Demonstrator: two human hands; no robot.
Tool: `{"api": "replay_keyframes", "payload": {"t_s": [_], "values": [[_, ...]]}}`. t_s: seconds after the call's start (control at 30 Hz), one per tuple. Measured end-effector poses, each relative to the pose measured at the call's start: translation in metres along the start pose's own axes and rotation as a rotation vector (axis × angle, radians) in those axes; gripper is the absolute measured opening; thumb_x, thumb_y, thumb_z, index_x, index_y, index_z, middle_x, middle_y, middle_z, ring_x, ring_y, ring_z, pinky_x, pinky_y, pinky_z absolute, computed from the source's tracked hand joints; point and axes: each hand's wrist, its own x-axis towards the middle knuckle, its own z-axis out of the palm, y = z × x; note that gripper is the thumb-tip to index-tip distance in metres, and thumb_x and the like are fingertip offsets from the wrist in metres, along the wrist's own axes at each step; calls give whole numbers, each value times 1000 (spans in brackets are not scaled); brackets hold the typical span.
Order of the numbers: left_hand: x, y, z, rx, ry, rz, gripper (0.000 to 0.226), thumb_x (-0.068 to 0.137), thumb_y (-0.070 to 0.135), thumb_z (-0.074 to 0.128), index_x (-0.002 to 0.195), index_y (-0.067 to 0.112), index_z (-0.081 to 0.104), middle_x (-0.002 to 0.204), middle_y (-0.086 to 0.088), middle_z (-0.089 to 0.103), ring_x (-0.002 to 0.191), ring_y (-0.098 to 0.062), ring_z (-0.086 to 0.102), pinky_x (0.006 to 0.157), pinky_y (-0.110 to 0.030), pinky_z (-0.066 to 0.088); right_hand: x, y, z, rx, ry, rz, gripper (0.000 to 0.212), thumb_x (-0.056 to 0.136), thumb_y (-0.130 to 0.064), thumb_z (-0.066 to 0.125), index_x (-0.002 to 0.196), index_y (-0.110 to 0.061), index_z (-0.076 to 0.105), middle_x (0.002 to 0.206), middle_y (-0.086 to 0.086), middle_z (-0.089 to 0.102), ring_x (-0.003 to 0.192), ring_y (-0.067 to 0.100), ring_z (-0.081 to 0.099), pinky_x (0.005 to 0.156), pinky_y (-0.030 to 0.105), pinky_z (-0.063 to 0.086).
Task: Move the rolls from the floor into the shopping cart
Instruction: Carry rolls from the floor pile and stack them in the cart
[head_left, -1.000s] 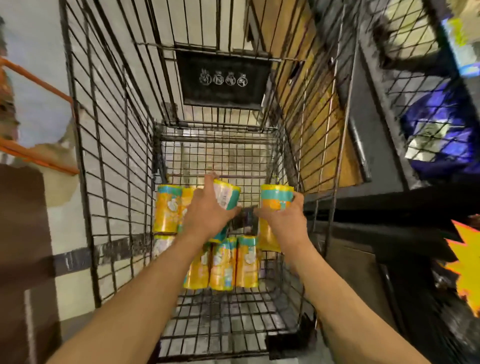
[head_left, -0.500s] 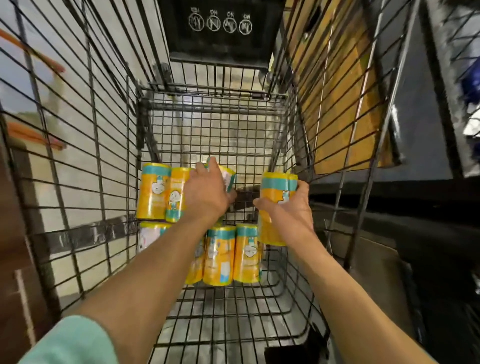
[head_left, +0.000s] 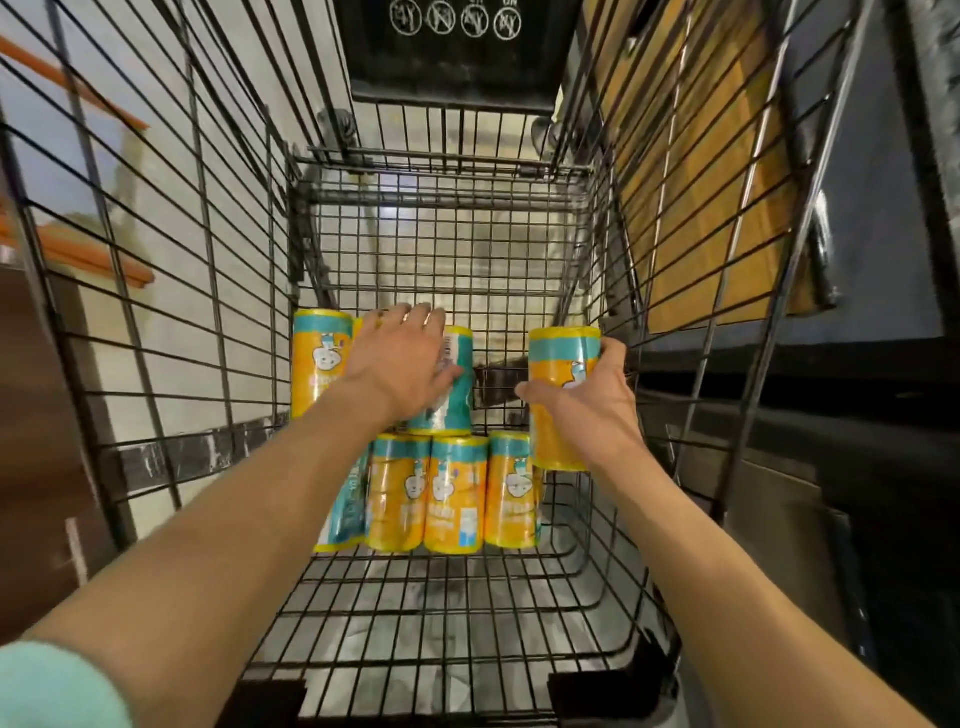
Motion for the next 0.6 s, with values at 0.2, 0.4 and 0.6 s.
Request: {"api": "replay_keyframes", "payload": {"t_s": [0.2,0.4,0.6], "values": [[-27,-37,-27,56,-13,98,67,98,58,39,149,15,36,151,-5,45,138,-26,39,112,-43,32,10,-5,15,-29,30,16,69,79,-29,84,118,-28,27,99,-6,53,95,19,58,75,36,50],[-49,-53,-35,55,-30,159,70,98,51,43,157,18,24,161,-3,32,147,-23,30,120,-40,27,31,-5,49,-75,1,89,63,90,-35,74,128,-19,26,118,8,53,99,27,56,77,34,43],[-60,-56,-29,20,-33,149,72,99,50,44,158,17,21,163,-5,30,149,-24,26,121,-38,22,54,-7,69,-144,-34,91,75,89,-37,76,143,-15,28,134,13,54,117,34,59,96,45,52]]}}
